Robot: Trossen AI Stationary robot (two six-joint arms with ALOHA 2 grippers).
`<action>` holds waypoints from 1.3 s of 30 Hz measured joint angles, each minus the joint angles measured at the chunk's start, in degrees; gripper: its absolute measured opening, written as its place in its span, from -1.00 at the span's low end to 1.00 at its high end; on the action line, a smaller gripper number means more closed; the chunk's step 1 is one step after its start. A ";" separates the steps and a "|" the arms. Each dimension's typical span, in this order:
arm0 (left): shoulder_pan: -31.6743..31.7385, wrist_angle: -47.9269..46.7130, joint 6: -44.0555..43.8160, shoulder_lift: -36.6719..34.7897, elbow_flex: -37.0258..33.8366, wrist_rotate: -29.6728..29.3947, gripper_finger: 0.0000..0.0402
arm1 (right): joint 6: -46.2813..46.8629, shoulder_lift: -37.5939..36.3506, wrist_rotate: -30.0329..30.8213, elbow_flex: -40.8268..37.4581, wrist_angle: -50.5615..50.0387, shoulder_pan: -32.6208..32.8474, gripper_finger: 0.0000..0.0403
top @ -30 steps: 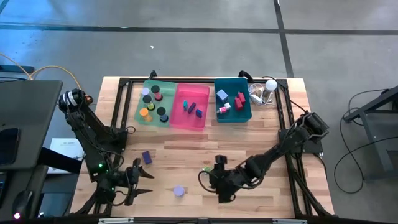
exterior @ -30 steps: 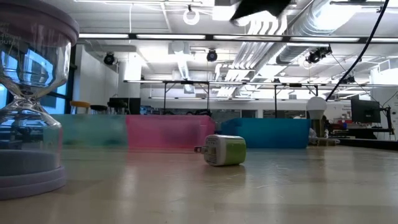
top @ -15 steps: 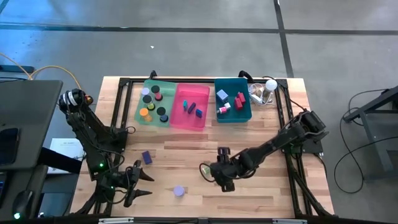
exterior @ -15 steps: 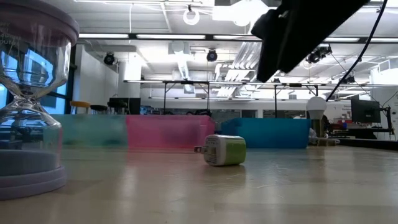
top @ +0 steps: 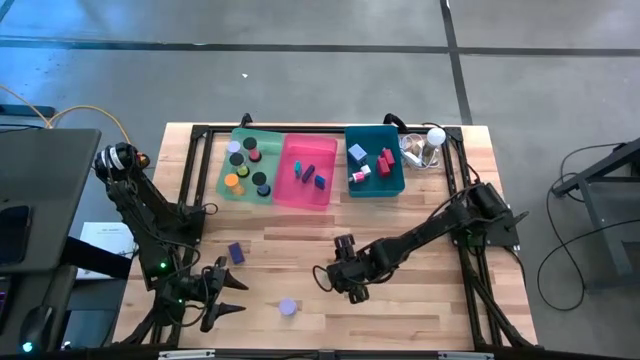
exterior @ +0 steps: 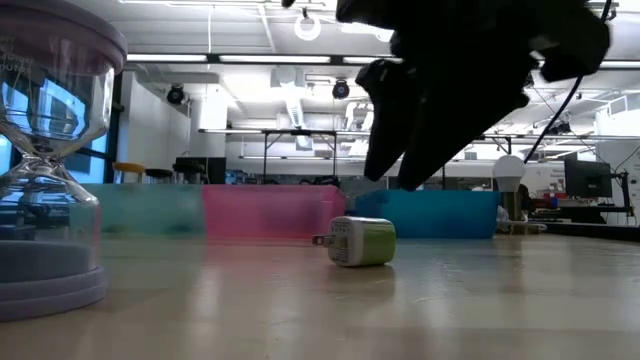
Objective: Pick & Place Office items
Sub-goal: Put the green charger adapter into the blue bin
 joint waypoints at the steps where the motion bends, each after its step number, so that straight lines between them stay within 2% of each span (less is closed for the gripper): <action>1: 0.00 0.00 0.20 0.00 0.00 -0.02 0.23 | -0.02 0.15 -0.23 0.00 -0.02 -0.31 0.15; 11: 0.00 -0.07 0.38 0.00 0.00 -0.08 0.23 | -5.48 3.29 -4.58 0.04 3.48 -1.64 0.15; 24: 0.00 -0.07 0.36 0.20 -0.13 -0.23 0.23 | -8.23 6.65 -5.76 0.05 6.94 -2.22 0.15; 28: 0.00 -0.04 0.55 0.22 -0.13 -0.41 0.23 | -9.98 6.62 -5.06 -0.02 7.39 -2.21 0.15; 39: 0.00 -0.07 0.62 0.24 -0.13 -0.47 0.23 | -18.06 6.62 4.44 0.02 9.58 0.22 0.15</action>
